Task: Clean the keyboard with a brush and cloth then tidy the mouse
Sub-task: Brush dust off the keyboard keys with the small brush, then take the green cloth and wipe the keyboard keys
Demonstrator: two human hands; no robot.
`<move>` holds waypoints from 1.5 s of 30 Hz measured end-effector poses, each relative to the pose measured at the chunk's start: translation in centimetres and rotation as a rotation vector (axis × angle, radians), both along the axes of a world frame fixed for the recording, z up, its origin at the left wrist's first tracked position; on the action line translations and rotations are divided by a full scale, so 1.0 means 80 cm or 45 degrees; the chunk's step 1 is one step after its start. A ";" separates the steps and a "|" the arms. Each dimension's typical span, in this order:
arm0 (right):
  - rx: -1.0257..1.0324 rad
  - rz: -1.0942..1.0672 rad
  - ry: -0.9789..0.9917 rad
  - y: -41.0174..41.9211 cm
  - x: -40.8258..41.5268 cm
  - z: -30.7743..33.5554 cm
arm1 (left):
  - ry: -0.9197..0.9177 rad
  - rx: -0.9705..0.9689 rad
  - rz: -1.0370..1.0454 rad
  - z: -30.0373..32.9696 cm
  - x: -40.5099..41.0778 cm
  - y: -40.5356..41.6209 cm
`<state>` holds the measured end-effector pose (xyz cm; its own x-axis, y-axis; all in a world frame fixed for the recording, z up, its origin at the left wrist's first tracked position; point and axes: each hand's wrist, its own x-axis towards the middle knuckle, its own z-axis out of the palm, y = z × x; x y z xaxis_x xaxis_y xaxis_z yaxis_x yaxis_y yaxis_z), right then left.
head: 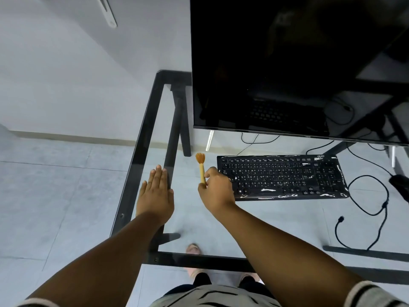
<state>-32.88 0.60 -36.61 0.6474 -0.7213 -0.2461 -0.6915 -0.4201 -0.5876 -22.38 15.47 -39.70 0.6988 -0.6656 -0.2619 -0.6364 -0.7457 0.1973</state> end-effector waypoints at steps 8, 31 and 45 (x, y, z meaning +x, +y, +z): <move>-0.010 0.010 0.039 0.009 0.017 -0.007 | 0.029 0.006 -0.014 -0.005 0.013 0.008; -0.126 0.104 -0.278 -0.034 0.028 0.049 | -0.149 -0.028 0.012 0.065 0.042 -0.031; -0.497 0.328 -0.722 -0.100 0.022 0.251 | -0.618 -0.408 0.144 0.280 0.058 -0.101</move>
<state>-31.13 -7.43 -16.57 0.7597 -0.4955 0.4210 -0.1765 -0.7803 -0.5999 -17.77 7.35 -17.34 0.7597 -0.5731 0.3072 -0.6301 -0.7656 0.1297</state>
